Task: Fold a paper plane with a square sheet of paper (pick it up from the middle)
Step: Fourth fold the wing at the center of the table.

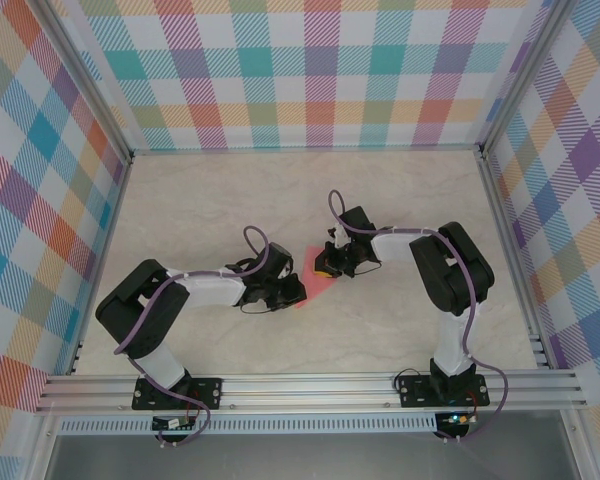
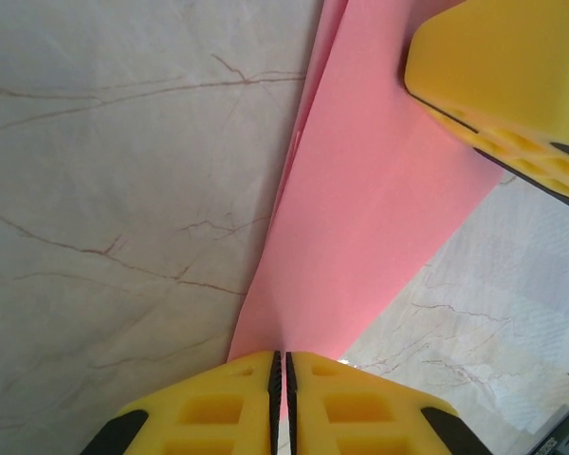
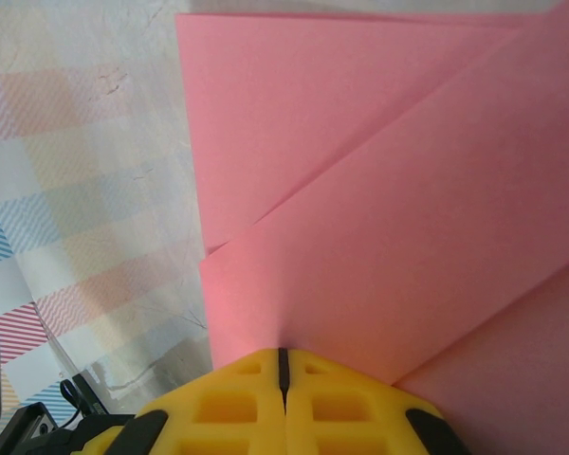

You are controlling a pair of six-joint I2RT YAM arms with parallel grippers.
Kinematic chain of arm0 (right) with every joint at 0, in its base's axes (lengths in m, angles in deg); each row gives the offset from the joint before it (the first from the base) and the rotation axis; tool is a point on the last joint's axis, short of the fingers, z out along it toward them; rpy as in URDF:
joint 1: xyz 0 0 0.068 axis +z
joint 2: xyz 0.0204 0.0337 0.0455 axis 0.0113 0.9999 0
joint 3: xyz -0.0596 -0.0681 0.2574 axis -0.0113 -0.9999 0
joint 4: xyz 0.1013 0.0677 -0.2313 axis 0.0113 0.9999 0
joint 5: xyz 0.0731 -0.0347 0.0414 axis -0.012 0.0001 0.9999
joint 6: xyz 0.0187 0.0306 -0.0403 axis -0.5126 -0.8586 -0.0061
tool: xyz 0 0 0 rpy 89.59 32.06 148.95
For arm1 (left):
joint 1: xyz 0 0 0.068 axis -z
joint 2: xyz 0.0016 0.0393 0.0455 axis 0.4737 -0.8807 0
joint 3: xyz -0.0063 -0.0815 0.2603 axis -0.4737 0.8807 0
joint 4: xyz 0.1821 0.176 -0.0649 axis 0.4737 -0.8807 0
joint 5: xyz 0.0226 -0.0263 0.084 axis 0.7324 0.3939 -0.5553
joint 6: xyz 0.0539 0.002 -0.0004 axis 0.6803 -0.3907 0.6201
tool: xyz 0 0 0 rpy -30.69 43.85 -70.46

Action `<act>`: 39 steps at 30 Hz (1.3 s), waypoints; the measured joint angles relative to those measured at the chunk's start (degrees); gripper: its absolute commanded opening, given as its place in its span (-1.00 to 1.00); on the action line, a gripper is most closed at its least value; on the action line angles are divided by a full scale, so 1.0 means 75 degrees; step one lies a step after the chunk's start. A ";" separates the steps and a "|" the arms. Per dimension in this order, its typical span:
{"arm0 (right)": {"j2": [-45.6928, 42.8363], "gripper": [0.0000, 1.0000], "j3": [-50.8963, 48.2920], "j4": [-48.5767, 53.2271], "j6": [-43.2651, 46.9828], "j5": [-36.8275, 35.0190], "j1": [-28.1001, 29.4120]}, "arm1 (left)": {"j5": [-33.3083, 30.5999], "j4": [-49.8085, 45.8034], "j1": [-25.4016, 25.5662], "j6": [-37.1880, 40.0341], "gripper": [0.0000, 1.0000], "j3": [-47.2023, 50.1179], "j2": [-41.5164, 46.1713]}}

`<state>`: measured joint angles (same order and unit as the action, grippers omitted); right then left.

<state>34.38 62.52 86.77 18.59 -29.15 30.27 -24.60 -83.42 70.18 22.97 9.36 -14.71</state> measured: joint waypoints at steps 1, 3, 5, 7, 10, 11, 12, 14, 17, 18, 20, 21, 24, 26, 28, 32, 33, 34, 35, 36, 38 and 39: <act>0.0000 -0.89 0.0006 0.0003 0.0003 0.0006 0.0000 | 0.0020 0.0026 0.0000 -0.0023 -0.74 0.0015 0.0003; 0.0003 -0.90 0.0009 0.0009 0.0003 0.0006 0.0000 | 0.0020 0.0055 0.0000 -0.0038 -0.73 0.0038 0.0035; 0.0006 -0.90 0.0015 0.0020 0.0003 0.0009 0.0000 | 0.0006 0.0026 0.0000 -0.0058 -0.70 0.0117 0.0221; 0.0006 -0.90 0.0015 0.0026 0.0003 0.0006 0.0000 | -0.0125 -0.0137 0.0000 -0.0058 -0.65 0.0189 0.0536; 0.0009 -0.90 0.0020 0.0029 0.0003 0.0006 0.0000 | -0.0522 -0.0498 0.0000 -0.0055 -0.56 0.0236 0.1137; 0.0012 -0.90 0.0020 0.0029 0.0003 0.0009 0.0000 | -0.0644 -0.0603 0.0000 -0.0058 -0.54 0.0239 0.1297; 0.0015 -0.90 0.0026 0.0032 0.0003 0.0012 0.0000 | -0.0714 -0.0647 0.0000 -0.0052 -0.53 0.0245 0.1390; 0.0015 -0.90 0.0026 0.0035 0.0003 0.0012 0.0000 | -0.0799 -0.0697 0.0000 -0.0058 -0.51 0.0251 0.1460; 0.0026 -0.90 0.0035 0.0038 0.0003 0.0023 0.0000 | -0.0822 -0.0752 0.0000 -0.0085 -0.51 0.0332 0.1373; 0.0029 -0.89 0.0041 0.0044 0.0003 0.0035 -0.0003 | -0.0816 -0.0761 0.0000 -0.0087 -0.51 0.0347 0.1294; 0.0029 -0.90 0.0044 0.0055 0.0003 0.0041 -0.0009 | -0.0764 -0.0731 0.0000 -0.0114 -0.53 0.0364 0.1090; 0.0029 -0.90 0.0044 0.0055 0.0003 0.0041 -0.0009 | -0.0734 -0.0711 0.0000 -0.0140 -0.56 0.0364 0.1003; 0.0029 -0.90 0.0044 0.0055 0.0003 0.0041 -0.0009 | -0.0551 -0.0516 0.0000 -0.0213 -0.66 0.0370 0.0737; 0.0029 -0.90 0.0044 0.0058 0.0000 0.0041 -0.0009 | -0.0411 -0.0356 0.0000 -0.0245 -0.75 0.0370 0.0615; 0.0029 -0.90 0.0044 0.0055 0.0003 0.0041 -0.0009 | -0.0318 -0.0242 0.0000 -0.0259 -0.81 0.0370 0.0557; 0.0029 -0.90 0.0044 0.0052 0.0003 0.0041 -0.0009 | -0.0157 -0.0175 0.0000 -0.0256 -0.87 0.0373 0.0539; 0.0029 -0.90 0.0044 0.0052 0.0003 0.0041 -0.0009 | -0.0149 -0.0172 0.0000 -0.0256 -0.87 0.0373 0.0539; 0.0029 -0.90 0.0044 0.0052 0.0003 0.0041 -0.0009 | -0.0134 -0.0166 0.0000 -0.0254 -0.86 0.0373 0.0539; 0.0038 -0.90 0.0044 0.0050 0.0003 0.0041 -0.0009 | -0.0111 -0.0157 0.0000 -0.0254 -0.87 0.0376 0.0539; 0.0041 -0.90 0.0050 0.0052 0.0003 0.0047 -0.0012 | -0.0093 -0.0152 0.0000 -0.0254 -0.87 0.0382 0.0539; 0.0047 -0.90 0.0052 0.0052 0.0003 0.0067 -0.0020 | -0.0067 -0.0119 0.0000 -0.0254 -0.87 0.0399 0.0539; 0.0055 -0.90 0.0055 0.0055 0.0003 0.0073 -0.0020 | -0.0052 -0.0073 0.0000 -0.0254 -0.87 0.0423 0.0542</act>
<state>34.79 62.94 87.18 18.62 -28.61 30.12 -24.99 -83.97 70.18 21.07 12.53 -10.64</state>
